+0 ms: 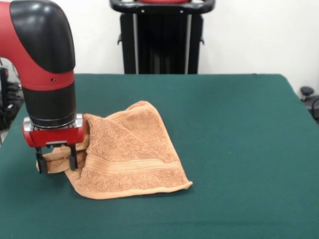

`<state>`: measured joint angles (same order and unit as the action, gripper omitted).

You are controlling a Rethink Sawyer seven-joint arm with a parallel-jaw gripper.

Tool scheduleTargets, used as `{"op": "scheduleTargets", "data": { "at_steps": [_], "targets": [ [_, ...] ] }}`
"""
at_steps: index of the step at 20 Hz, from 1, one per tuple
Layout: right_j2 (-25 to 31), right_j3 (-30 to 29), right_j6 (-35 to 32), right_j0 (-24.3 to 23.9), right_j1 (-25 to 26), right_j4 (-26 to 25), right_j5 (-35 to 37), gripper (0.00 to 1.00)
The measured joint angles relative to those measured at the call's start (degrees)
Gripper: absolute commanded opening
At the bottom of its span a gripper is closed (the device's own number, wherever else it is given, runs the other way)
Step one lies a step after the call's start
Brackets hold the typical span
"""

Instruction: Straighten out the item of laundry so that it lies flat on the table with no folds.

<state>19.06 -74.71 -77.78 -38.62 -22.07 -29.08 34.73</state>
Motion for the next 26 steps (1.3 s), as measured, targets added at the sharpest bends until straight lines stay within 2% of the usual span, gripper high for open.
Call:
{"op": "scheduleTargets", "data": {
  "at_steps": [15, 26],
  "targets": [
    [-2.0, -11.4, 0.0, -0.5, -9.0, 0.0, -3.3, 1.0],
    [-3.9, -14.7, 0.0, -0.5, -9.2, 0.0, -9.2, 1.0]
  ]
}}
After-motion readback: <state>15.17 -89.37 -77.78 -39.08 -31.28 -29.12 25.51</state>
